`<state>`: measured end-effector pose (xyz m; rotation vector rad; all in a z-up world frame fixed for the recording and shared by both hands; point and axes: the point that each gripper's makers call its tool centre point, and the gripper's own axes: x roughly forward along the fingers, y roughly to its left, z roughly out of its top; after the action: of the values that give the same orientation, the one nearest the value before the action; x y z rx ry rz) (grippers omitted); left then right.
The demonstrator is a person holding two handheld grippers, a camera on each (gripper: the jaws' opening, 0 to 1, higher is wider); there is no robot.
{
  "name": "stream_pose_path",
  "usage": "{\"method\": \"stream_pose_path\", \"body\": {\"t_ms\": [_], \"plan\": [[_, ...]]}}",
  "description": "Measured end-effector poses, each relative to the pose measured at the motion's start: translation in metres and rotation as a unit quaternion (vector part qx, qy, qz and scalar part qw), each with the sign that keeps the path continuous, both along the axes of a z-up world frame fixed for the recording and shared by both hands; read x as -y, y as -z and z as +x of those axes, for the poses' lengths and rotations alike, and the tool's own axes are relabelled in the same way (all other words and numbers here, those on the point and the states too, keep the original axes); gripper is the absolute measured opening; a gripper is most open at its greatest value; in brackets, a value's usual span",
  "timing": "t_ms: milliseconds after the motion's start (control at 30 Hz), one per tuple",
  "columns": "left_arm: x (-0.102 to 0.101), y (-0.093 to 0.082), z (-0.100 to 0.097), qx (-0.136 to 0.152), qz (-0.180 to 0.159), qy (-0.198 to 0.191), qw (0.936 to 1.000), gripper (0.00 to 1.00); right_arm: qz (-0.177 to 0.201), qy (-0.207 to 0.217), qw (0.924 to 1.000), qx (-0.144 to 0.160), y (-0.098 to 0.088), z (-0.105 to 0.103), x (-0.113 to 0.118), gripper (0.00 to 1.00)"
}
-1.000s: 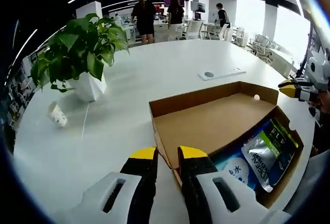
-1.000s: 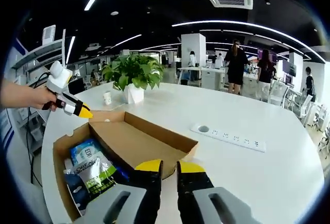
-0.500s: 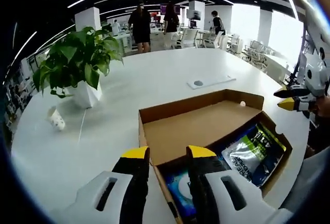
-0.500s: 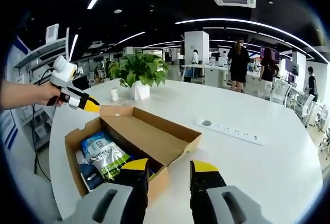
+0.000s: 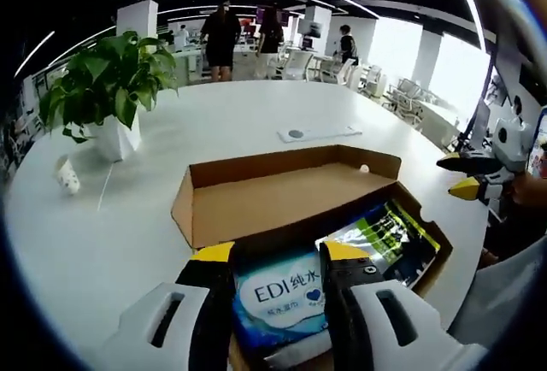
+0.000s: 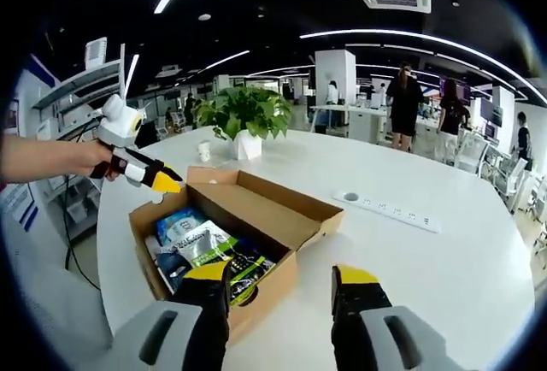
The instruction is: Operate the shoe box by opening the lid, removing the specified soft item, and placing it in the target area until the item is outside and the box remains undamaged.
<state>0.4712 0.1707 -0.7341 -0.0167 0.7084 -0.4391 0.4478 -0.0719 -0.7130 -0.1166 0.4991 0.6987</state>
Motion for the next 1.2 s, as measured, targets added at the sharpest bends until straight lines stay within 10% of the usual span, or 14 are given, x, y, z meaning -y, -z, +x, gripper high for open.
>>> {"method": "stream_pose_path", "body": {"t_ms": [1200], "plan": [[0.064,0.046,-0.046,-0.111,-0.114,0.049,0.986,0.42,0.016,-0.037,0.9991,-0.011,0.018,-0.046,0.005,0.63]]}}
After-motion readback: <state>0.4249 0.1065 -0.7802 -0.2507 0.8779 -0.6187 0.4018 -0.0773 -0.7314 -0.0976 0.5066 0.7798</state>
